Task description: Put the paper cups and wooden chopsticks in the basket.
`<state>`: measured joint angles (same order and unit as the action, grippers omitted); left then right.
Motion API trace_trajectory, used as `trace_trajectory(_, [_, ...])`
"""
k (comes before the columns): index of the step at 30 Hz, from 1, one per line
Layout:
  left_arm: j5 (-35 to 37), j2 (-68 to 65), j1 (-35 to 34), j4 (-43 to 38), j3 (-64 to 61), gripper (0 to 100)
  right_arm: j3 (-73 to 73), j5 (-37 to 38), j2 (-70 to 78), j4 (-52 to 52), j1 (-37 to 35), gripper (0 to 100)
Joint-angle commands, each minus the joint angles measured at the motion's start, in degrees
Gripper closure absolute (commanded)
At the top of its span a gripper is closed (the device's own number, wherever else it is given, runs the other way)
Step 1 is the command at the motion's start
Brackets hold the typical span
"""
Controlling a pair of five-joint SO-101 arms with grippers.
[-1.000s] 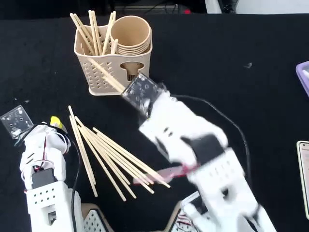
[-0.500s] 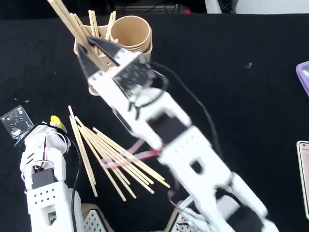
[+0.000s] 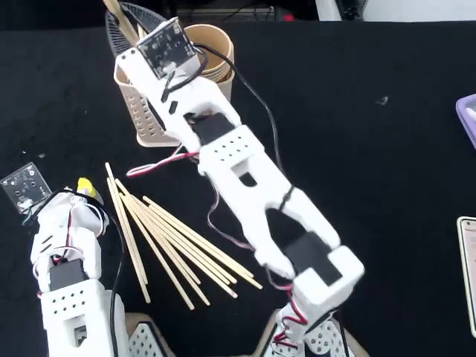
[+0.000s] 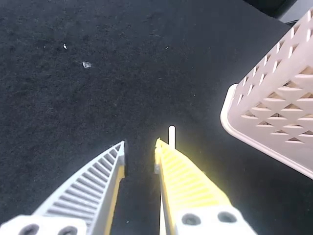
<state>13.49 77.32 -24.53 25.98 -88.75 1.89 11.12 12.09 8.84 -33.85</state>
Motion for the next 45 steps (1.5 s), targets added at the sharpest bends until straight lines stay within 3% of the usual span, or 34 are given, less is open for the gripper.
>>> trace_trajectory(1, [0.3,0.7,-0.2,-1.1,0.5,88,4.0,-0.3,0.7,-1.1,1.2,98.8])
trace_trajectory(8, [0.3,0.7,-0.2,-1.1,0.5,88,7.0,-0.4,1.1,-12.8,1.1,98.2])
trace_trajectory(12, [0.3,0.7,-0.2,-1.1,0.5,88,7.5,-0.4,0.7,-15.8,0.9,88.1])
trace_trajectory(23, [0.3,0.7,-0.2,-1.1,0.5,88,8.3,-0.4,-5.5,-19.8,1.1,89.7])
trace_trajectory(26, [0.3,0.7,-0.2,-1.1,0.5,88,8.2,-0.4,-12.5,-31.3,0.7,89.7])
trace_trajectory(32, [0.3,0.7,-0.1,-1.1,0.5,88,6.7,-0.4,-25.8,-65.7,-0.9,89.7])
trace_trajectory(36, [0.3,0.7,-0.1,-1.1,0.5,88,0.0,0.0,-30.2,-78.4,-2.5,89.6])
trace_trajectory(40, [0.3,0.7,-0.1,-1.1,0.5,88,-14.5,3.5,-35.0,-80.2,-6.2,89.6])
trace_trajectory(45, [0.3,0.7,-0.1,-1.1,0.5,88,-37.1,5.7,-42.2,-69.7,-12.1,89.1])
